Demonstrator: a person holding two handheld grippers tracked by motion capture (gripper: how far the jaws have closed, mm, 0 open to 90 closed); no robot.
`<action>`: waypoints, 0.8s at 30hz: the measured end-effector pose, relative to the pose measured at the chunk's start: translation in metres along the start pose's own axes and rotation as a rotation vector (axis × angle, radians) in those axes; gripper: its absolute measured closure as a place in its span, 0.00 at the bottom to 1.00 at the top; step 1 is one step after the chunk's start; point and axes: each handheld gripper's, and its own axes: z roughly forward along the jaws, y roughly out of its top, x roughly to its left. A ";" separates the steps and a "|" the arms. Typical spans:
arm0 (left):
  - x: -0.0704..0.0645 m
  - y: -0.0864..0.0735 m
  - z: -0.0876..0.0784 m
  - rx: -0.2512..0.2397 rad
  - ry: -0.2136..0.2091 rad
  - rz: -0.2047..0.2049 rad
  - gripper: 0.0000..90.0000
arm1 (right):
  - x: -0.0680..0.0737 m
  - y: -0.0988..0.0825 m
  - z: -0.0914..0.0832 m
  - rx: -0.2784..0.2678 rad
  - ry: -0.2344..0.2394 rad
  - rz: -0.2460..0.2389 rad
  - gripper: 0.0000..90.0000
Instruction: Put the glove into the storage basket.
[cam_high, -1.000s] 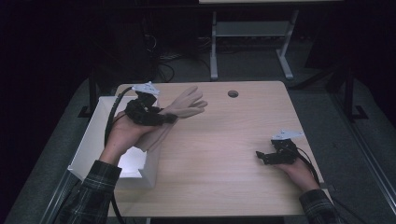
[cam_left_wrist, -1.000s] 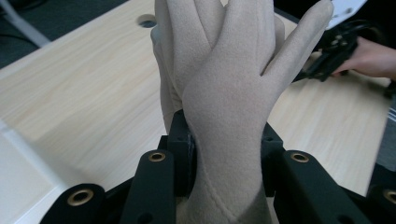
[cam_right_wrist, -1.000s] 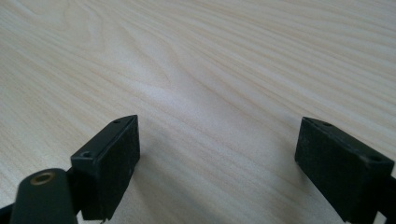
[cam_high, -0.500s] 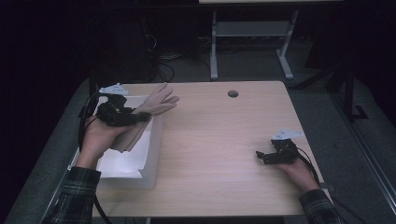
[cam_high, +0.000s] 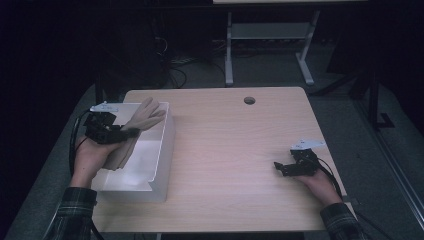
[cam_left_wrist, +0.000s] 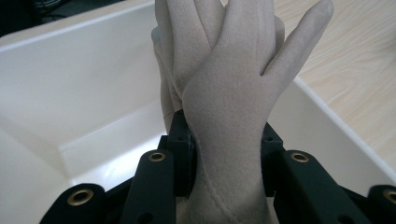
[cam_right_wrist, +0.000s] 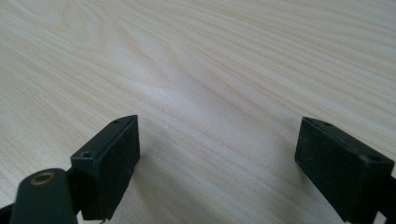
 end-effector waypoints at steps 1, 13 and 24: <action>0.000 0.000 0.000 0.000 0.000 0.000 0.75 | 0.000 0.000 0.000 0.000 0.000 0.000 0.15; 0.005 -0.028 0.038 0.056 -0.010 -0.012 0.75 | 0.000 0.000 0.000 0.000 0.000 0.000 0.15; 0.003 -0.048 0.066 0.113 -0.032 -0.006 0.74 | 0.000 0.000 0.000 0.000 0.000 0.000 0.15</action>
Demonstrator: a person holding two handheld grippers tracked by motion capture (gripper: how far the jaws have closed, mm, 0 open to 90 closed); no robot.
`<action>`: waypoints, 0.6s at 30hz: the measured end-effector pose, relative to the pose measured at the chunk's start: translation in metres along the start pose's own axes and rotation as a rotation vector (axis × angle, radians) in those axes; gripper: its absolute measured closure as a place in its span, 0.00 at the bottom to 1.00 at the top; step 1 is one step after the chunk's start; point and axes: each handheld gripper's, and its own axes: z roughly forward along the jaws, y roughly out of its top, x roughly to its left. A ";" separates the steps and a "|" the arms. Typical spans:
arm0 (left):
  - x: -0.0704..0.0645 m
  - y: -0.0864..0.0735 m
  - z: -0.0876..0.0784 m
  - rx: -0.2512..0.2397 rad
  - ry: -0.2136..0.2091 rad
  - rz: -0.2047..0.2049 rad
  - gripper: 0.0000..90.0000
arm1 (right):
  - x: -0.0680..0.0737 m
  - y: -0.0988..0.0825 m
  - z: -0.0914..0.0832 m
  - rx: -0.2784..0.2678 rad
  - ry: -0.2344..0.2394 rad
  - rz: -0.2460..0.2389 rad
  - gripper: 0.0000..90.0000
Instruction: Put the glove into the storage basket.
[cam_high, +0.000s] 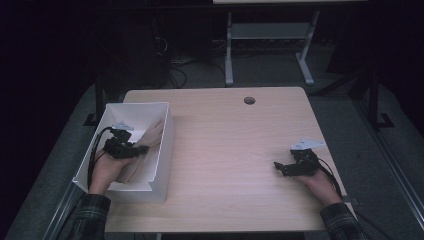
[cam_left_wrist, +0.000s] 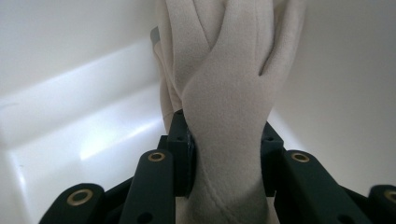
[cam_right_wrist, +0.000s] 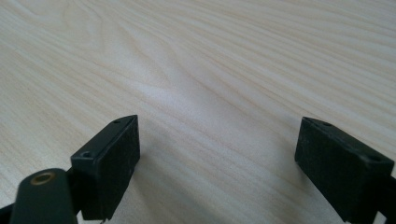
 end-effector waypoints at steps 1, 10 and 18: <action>0.000 -0.001 0.002 0.012 0.000 0.003 0.74 | 0.000 0.000 0.000 0.000 0.000 0.000 0.15; -0.001 -0.009 0.014 0.045 -0.013 0.002 0.71 | 0.000 0.000 0.000 0.000 0.000 0.000 0.15; 0.000 -0.011 0.020 0.071 -0.018 -0.003 0.59 | 0.000 0.000 0.000 0.000 0.000 -0.001 0.15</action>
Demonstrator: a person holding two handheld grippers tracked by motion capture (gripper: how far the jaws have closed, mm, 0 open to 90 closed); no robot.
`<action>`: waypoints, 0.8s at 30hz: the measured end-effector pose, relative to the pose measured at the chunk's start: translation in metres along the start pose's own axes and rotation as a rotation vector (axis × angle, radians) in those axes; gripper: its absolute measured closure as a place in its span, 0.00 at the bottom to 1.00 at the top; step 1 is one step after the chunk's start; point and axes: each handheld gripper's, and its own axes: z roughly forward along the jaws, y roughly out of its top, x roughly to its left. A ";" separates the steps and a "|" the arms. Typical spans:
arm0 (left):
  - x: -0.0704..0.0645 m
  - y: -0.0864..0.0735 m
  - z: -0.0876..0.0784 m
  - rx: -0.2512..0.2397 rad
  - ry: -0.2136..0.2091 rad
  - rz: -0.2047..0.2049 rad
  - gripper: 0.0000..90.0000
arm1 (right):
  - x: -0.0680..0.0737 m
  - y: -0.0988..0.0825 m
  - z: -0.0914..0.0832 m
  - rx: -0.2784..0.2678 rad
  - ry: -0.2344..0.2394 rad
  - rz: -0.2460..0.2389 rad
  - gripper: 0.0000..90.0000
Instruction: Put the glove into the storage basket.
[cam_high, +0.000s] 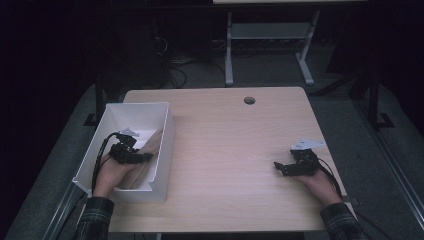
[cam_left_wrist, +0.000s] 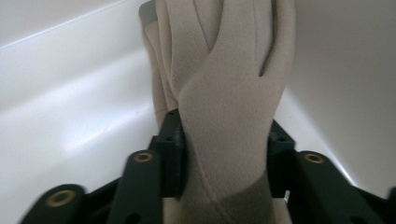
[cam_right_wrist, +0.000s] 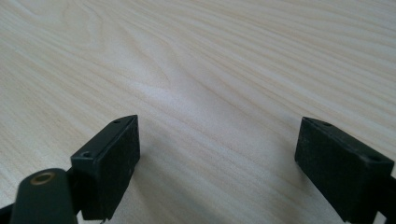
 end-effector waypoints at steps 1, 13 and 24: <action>0.000 0.000 0.001 0.012 0.001 0.001 0.55 | 0.000 0.000 0.000 -0.001 0.000 0.000 0.15; -0.003 0.001 0.003 -0.018 0.011 0.047 0.22 | 0.000 0.000 0.000 -0.001 0.000 0.000 0.15; -0.005 0.012 -0.015 -0.071 -0.016 0.065 0.19 | 0.000 0.000 0.000 -0.001 0.000 0.001 0.15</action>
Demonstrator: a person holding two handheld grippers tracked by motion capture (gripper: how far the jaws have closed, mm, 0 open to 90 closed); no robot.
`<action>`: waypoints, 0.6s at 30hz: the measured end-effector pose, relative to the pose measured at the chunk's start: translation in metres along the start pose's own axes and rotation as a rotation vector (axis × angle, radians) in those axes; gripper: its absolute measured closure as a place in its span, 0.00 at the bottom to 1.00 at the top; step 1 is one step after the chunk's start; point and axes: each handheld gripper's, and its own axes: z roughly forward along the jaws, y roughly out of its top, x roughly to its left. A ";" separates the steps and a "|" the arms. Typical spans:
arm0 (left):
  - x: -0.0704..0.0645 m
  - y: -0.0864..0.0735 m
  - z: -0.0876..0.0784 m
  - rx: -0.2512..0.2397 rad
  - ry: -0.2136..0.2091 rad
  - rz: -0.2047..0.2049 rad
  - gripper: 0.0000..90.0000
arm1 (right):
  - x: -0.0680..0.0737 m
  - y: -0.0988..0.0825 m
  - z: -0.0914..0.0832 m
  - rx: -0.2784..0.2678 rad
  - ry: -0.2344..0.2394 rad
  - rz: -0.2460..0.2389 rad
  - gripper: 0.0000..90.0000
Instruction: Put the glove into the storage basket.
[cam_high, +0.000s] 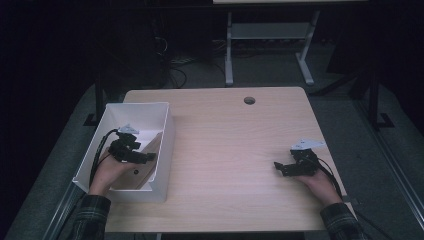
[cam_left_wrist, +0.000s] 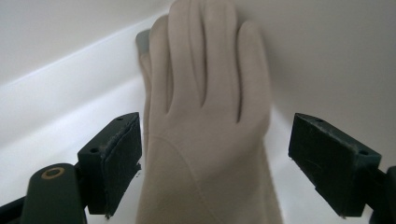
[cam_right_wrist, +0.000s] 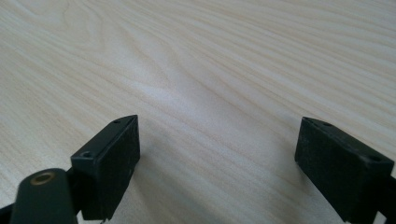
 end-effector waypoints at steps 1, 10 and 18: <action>-0.001 0.002 -0.003 -0.006 -0.002 0.002 0.19 | 0.000 0.000 0.000 0.000 0.000 0.000 0.15; -0.006 0.028 -0.029 -0.057 -0.018 0.026 0.19 | 0.000 0.000 0.000 0.000 0.000 0.000 0.15; -0.017 0.057 -0.058 -0.118 -0.044 0.050 0.19 | 0.000 0.000 0.000 0.000 -0.001 0.001 0.15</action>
